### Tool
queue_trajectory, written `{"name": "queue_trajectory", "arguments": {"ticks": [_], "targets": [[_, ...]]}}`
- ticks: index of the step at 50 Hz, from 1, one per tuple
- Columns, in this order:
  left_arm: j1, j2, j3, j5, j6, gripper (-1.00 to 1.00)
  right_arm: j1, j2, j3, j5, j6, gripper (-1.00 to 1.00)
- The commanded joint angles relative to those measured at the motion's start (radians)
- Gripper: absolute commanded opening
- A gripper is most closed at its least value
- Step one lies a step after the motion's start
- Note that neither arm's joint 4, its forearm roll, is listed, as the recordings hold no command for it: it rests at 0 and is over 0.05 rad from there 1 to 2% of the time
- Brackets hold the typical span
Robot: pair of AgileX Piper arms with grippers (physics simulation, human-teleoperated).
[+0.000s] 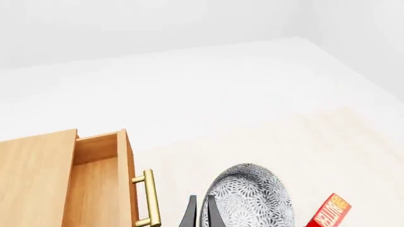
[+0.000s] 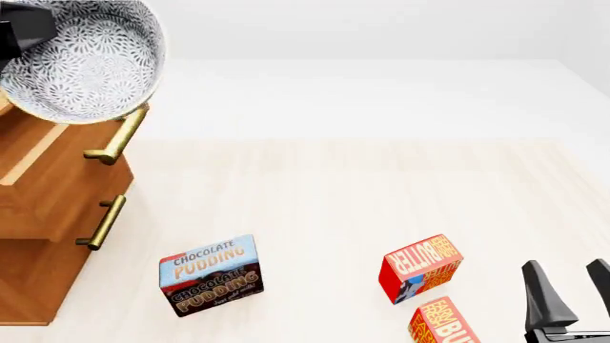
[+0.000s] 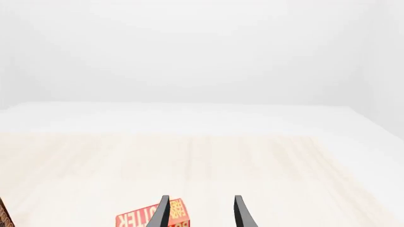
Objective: Put the bowl in the top drawer of the cabinet.
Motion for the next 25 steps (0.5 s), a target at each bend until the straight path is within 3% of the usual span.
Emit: {"name": "queue_trajectory", "arguments": {"ticks": [1, 12, 25], "targets": [[0.082, 0.010, -0.097, 0.036, 0.014, -1.00, 0.002, 0.000, 0.000, 0.000, -0.002, 1.00], [0.135, 0.009, -0.145, 0.050, -0.007, -1.00, 0.008, 0.000, 0.000, 0.001, 0.003, 1.00], [0.195, 0.003, -0.117, 0.027, -0.018, -1.00, 0.006, 0.000, 0.000, -0.004, 0.001, 1.00]]}}
